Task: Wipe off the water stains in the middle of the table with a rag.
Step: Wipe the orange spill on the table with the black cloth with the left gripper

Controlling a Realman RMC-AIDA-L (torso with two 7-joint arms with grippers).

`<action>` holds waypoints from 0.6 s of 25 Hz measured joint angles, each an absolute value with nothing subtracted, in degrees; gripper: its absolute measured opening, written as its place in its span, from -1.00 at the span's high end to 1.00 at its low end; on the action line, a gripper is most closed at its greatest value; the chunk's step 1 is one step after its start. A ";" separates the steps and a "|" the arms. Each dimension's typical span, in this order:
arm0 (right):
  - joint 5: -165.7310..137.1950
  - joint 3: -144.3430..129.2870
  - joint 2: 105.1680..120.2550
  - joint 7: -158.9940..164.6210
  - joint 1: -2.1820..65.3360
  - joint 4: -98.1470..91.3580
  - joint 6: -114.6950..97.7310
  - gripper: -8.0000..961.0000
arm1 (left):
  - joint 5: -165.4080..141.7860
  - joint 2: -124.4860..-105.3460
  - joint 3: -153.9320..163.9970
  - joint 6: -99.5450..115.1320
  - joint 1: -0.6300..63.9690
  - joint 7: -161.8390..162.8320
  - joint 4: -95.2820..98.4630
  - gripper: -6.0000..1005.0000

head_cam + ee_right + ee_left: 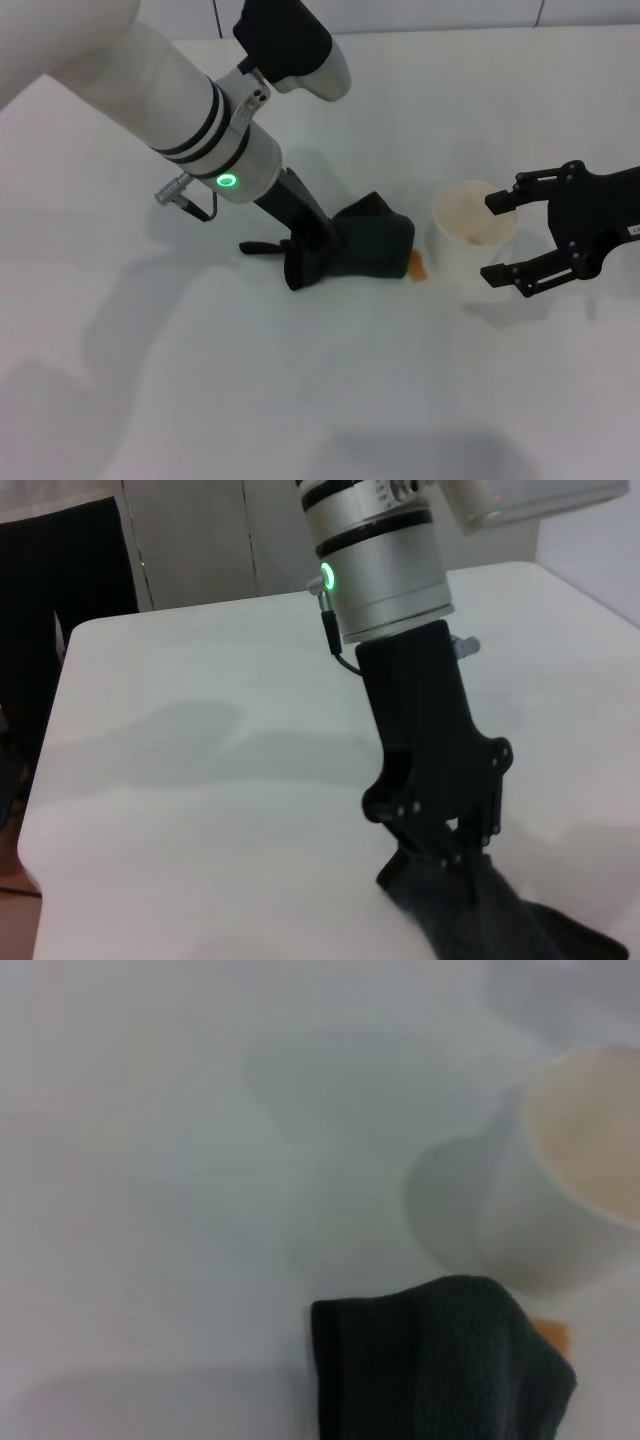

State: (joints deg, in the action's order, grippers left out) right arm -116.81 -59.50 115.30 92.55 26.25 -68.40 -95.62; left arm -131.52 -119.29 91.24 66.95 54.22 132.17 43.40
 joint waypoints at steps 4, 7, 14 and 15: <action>-116.81 -59.84 115.30 92.55 26.25 -68.37 -95.62 -0.81 | -132.64 -119.26 89.25 66.23 54.20 133.30 43.40 0.73; -116.82 -60.00 115.30 92.50 26.29 -68.37 -95.62 -0.81 | -132.74 -119.28 88.52 65.11 54.12 134.04 43.40 0.72; -117.03 -60.11 115.30 92.31 26.19 -68.30 -95.62 -0.81 | -132.81 -119.20 88.11 63.27 54.48 135.03 42.01 0.71; -117.03 -60.13 115.30 92.29 26.19 -68.27 -95.62 -0.81 | -132.74 -119.29 88.82 63.39 54.70 134.95 41.79 0.71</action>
